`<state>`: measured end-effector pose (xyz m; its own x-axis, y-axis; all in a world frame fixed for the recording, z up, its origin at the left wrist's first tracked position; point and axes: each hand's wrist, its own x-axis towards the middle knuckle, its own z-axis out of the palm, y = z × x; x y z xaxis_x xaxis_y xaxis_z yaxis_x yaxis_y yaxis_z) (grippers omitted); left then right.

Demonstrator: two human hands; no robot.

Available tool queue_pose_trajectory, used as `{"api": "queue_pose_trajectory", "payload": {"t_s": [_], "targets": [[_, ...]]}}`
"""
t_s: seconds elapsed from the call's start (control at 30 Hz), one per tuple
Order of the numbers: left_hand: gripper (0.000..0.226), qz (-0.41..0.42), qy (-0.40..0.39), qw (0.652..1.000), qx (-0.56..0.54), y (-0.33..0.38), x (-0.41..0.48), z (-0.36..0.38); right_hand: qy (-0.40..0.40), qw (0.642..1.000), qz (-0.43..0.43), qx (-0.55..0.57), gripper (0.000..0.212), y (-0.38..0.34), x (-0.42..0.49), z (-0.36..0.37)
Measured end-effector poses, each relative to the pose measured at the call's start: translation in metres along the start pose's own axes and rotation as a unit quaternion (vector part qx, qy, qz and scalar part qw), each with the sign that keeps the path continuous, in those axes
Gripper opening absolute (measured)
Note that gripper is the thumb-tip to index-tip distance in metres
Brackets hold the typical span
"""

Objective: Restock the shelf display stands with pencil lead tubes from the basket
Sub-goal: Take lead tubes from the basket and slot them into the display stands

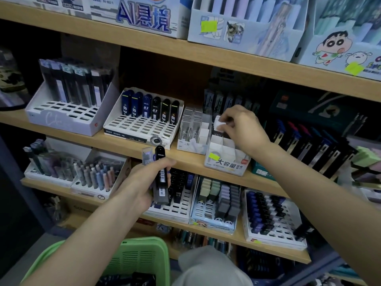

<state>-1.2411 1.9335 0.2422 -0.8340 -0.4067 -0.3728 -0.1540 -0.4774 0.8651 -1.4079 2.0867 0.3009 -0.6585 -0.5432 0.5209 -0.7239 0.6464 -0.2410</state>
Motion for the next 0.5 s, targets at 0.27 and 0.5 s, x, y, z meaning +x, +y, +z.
{"api": "queue_pose_trajectory", "payload": {"t_s": [0.27, 0.5], "targets": [[0.019, 0.005, -0.008, 1.0, -0.008, -0.001, -0.003, 0.005, 0.037, 0.999, -0.005, -0.029, 0.022, -0.014, -0.009, -0.003], [0.074, 0.002, -0.073, 0.994, 0.079, -0.008, -0.013, 0.005, -0.213, 0.928, 0.078, 0.295, 0.017, -0.077, -0.044, 0.0]]}}
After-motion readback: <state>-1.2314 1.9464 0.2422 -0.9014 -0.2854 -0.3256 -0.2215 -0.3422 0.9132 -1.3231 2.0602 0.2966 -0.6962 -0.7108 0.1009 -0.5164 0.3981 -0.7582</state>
